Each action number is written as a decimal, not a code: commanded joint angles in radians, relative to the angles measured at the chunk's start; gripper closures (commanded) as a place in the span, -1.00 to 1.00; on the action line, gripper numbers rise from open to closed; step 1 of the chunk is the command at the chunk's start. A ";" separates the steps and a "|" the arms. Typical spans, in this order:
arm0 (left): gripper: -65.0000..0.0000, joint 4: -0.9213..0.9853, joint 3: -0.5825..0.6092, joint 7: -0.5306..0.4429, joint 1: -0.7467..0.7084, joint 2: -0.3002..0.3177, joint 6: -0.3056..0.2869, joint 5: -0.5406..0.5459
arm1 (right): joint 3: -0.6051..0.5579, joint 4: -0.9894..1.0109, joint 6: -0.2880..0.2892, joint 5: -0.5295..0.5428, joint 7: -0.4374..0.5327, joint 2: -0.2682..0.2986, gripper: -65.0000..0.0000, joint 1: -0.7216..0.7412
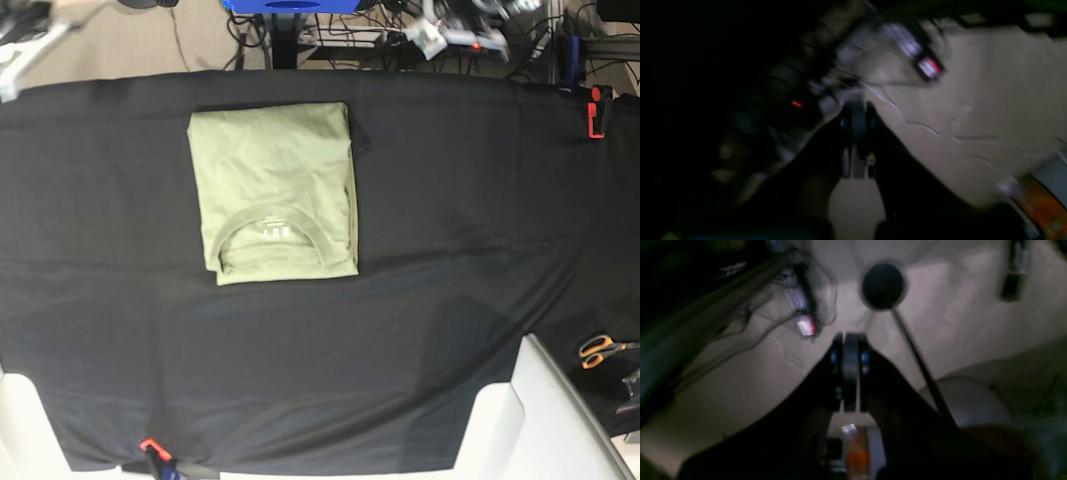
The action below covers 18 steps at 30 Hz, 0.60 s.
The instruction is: Fold the T-shirt properly
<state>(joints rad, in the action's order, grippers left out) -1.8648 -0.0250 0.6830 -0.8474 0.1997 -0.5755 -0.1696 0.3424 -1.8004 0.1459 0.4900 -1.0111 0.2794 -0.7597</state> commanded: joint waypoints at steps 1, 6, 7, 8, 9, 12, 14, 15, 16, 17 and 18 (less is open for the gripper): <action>1.00 0.020 -0.005 -0.022 -0.008 0.002 -0.001 0.008 | -0.047 0.037 -0.004 -0.007 0.039 0.031 1.00 -0.011; 1.00 0.310 0.023 -0.240 0.072 -0.019 -0.001 -0.002 | -0.342 0.334 -0.006 -0.007 0.231 0.106 1.00 0.061; 1.00 0.390 0.041 -0.268 0.103 -0.016 -0.001 0.003 | -0.401 0.422 -0.006 -0.007 0.254 0.113 1.00 0.095; 1.00 0.483 0.064 -0.291 0.142 -0.016 -0.001 0.003 | -0.457 0.517 -0.006 -0.007 0.277 0.114 1.00 0.134; 1.00 0.580 0.090 -0.312 0.188 -0.016 -0.001 0.002 | -0.503 0.601 -0.006 -0.007 0.303 0.113 1.00 0.171; 1.00 0.982 0.150 -0.420 0.368 -0.016 -0.001 0.006 | -0.661 0.893 -0.006 -0.007 0.407 0.087 1.00 0.291; 1.00 1.327 0.176 -0.547 0.520 -0.021 -0.001 0.006 | -0.777 1.097 -0.006 -0.007 0.512 0.036 1.00 0.368; 1.00 1.505 0.185 -0.632 0.597 -0.022 -0.001 0.006 | -0.830 1.210 -0.006 -0.007 0.581 0.010 1.00 0.406; 1.00 1.639 0.195 -0.708 0.652 -0.026 0.001 0.006 | -0.876 1.302 -0.006 -0.007 0.654 -0.018 1.00 0.438; 1.00 1.769 0.201 -0.802 0.709 -0.032 0.002 0.006 | -0.922 1.410 -0.006 -0.007 0.745 -0.053 1.00 0.469; 1.00 1.836 0.204 -0.869 0.735 -0.033 0.016 0.002 | -0.954 1.497 -0.006 -0.007 0.831 -0.078 0.99 0.495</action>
<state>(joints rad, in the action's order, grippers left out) -0.0212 0.1768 -0.1997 -0.0906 0.1692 -0.5465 -0.1589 -0.6170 -0.2966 0.1459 0.4900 -0.1551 0.1791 -0.2611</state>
